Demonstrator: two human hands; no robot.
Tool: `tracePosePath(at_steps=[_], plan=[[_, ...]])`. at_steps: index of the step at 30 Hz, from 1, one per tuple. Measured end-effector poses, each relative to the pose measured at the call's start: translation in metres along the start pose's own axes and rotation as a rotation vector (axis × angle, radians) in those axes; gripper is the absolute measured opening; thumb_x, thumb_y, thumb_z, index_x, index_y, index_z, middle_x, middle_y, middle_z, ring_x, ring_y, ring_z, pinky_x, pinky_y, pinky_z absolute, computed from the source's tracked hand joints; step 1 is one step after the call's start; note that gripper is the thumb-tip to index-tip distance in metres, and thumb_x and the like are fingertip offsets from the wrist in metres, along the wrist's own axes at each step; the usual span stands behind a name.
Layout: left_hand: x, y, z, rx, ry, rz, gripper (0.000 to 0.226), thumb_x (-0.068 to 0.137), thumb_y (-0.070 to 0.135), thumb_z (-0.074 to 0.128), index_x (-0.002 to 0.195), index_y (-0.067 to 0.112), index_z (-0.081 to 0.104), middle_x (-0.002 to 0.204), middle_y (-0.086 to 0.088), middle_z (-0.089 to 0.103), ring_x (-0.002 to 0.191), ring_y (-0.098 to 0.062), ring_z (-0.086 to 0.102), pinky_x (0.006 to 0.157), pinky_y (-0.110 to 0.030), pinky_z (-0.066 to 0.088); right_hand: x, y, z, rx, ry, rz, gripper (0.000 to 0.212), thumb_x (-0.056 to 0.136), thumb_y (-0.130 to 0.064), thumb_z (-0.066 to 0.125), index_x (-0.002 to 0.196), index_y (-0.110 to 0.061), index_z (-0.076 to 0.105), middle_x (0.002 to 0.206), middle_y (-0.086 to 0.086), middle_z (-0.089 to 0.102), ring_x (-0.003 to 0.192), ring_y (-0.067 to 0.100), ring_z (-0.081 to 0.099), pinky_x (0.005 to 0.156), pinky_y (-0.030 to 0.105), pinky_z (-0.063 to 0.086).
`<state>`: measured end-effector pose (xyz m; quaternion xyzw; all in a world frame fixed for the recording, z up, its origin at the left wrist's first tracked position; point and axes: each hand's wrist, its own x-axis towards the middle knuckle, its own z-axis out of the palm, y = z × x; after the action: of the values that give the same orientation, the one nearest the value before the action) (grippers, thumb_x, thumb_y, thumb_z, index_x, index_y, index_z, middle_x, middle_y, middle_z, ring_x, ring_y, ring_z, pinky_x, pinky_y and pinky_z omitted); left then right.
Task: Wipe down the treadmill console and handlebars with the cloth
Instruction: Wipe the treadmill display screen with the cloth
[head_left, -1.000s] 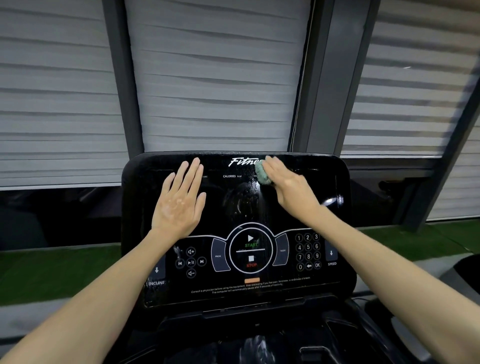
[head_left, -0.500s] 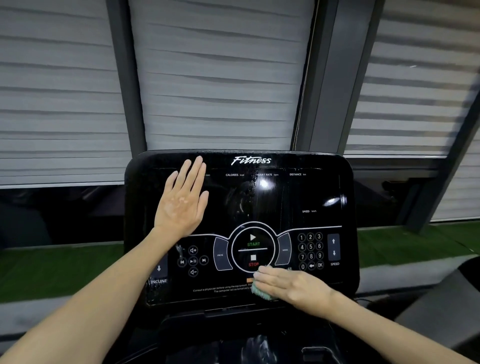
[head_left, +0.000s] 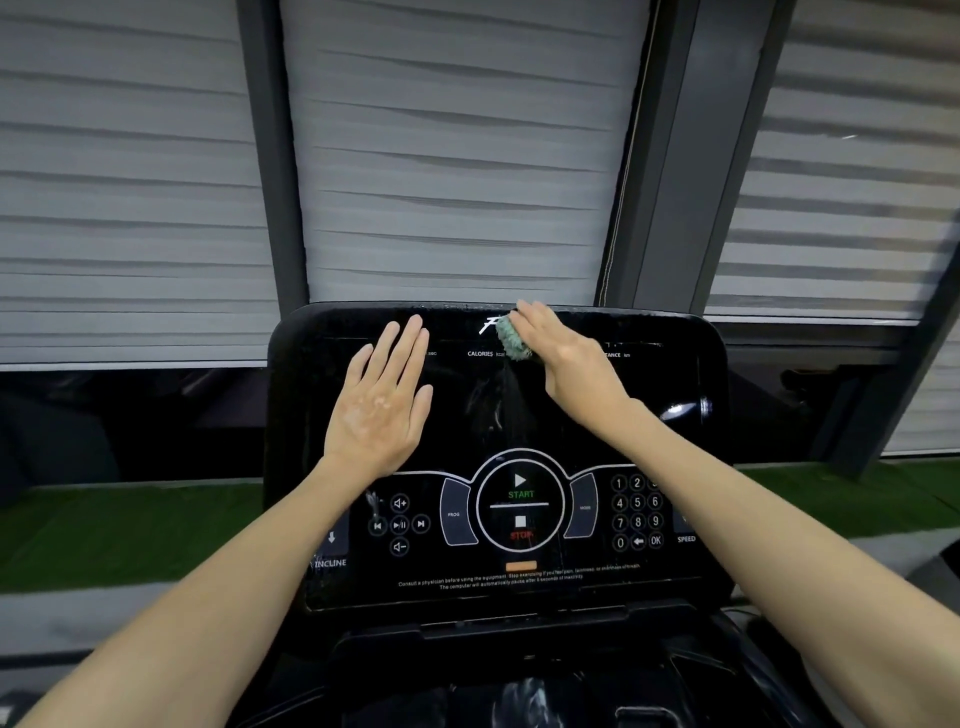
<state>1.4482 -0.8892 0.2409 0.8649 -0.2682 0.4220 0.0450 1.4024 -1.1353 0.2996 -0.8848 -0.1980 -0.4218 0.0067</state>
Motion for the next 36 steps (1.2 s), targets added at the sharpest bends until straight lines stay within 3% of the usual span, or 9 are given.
tracePosePath(at_steps=[6,8,11,14,18,21,25,32,36], plan=[[0.001,0.0,0.001,0.013,-0.005,0.001,0.062,0.102,0.034,0.031,0.155,0.005,0.021,0.164,-0.01,0.015,0.151,-0.028,0.017,0.119,-0.045,0.023,-0.083,-0.034,0.027,0.068,-0.154,-0.124,0.083,0.062,0.026,0.042,0.139,-0.004,0.046,0.146,0.014,0.045,0.136,0.03,0.04,0.096,0.039,0.052],[0.001,0.0,0.002,0.021,-0.007,0.004,0.062,0.102,0.034,0.031,0.155,0.005,0.02,0.165,-0.01,0.014,0.151,-0.028,0.016,0.119,-0.044,0.022,-0.124,-0.047,0.036,0.135,-0.248,-0.176,0.077,0.07,0.018,0.031,0.143,-0.006,0.042,0.15,0.011,0.039,0.142,0.025,0.032,0.102,0.035,0.047],[0.0,0.0,0.001,0.033,-0.011,0.005,0.062,0.102,0.035,0.028,0.156,0.005,0.019,0.165,-0.01,0.013,0.151,-0.028,0.016,0.119,-0.044,0.021,-0.175,-0.06,0.045,0.179,-0.35,-0.334,0.054,0.09,0.004,0.035,0.142,-0.007,0.044,0.15,0.008,0.04,0.143,0.023,0.029,0.112,0.032,0.034],[0.001,0.0,0.001,0.03,-0.012,0.003,0.062,0.102,0.035,0.028,0.155,0.005,0.019,0.165,-0.01,0.014,0.151,-0.028,0.016,0.119,-0.044,0.021,-0.195,-0.063,0.047,0.129,-0.397,-0.457,0.044,0.096,-0.009,0.041,0.139,-0.01,0.048,0.147,0.004,0.045,0.141,0.021,0.033,0.113,0.031,0.031],[0.001,0.0,0.001,0.031,-0.013,0.003,0.062,0.102,0.035,0.026,0.156,0.005,0.018,0.165,-0.01,0.013,0.151,-0.027,0.016,0.118,-0.045,0.022,-0.176,-0.055,0.042,0.059,-0.395,-0.548,0.041,0.097,-0.01,0.039,0.136,-0.012,0.053,0.144,0.002,0.049,0.138,0.018,0.038,0.11,0.03,0.036],[0.001,-0.001,0.002,0.033,-0.007,0.002,0.062,0.102,0.035,0.028,0.156,0.005,0.019,0.165,-0.01,0.014,0.151,-0.027,0.016,0.118,-0.045,0.023,-0.131,-0.047,0.034,0.123,-0.31,-0.454,0.049,0.088,-0.001,0.039,0.132,-0.009,0.057,0.14,0.007,0.053,0.133,0.022,0.046,0.108,0.032,0.039],[0.001,-0.001,0.002,0.027,-0.007,0.004,0.062,0.101,0.035,0.029,0.155,0.004,0.02,0.164,-0.01,0.015,0.151,-0.028,0.017,0.117,-0.045,0.024,-0.055,-0.032,0.025,0.088,-0.156,-0.257,0.082,0.055,0.023,0.048,0.132,-0.004,0.056,0.139,0.014,0.052,0.13,0.028,0.049,0.104,0.036,0.045],[0.001,-0.001,0.001,0.029,-0.018,0.006,0.062,0.102,0.036,0.028,0.156,0.005,0.02,0.165,-0.01,0.013,0.151,-0.027,0.015,0.118,-0.044,0.023,0.021,-0.026,0.012,0.001,0.017,-0.051,0.078,0.056,0.03,0.055,0.128,0.001,0.058,0.135,0.019,0.055,0.122,0.037,0.055,0.083,0.041,0.055],[0.001,-0.001,0.001,0.02,-0.017,0.006,0.062,0.101,0.035,0.03,0.155,0.005,0.022,0.164,-0.01,0.016,0.15,-0.027,0.018,0.117,-0.044,0.025,-0.015,-0.046,0.021,0.049,-0.015,-0.056,0.076,0.062,0.027,0.053,0.133,0.0,0.054,0.14,0.017,0.051,0.129,0.034,0.048,0.091,0.04,0.053]])
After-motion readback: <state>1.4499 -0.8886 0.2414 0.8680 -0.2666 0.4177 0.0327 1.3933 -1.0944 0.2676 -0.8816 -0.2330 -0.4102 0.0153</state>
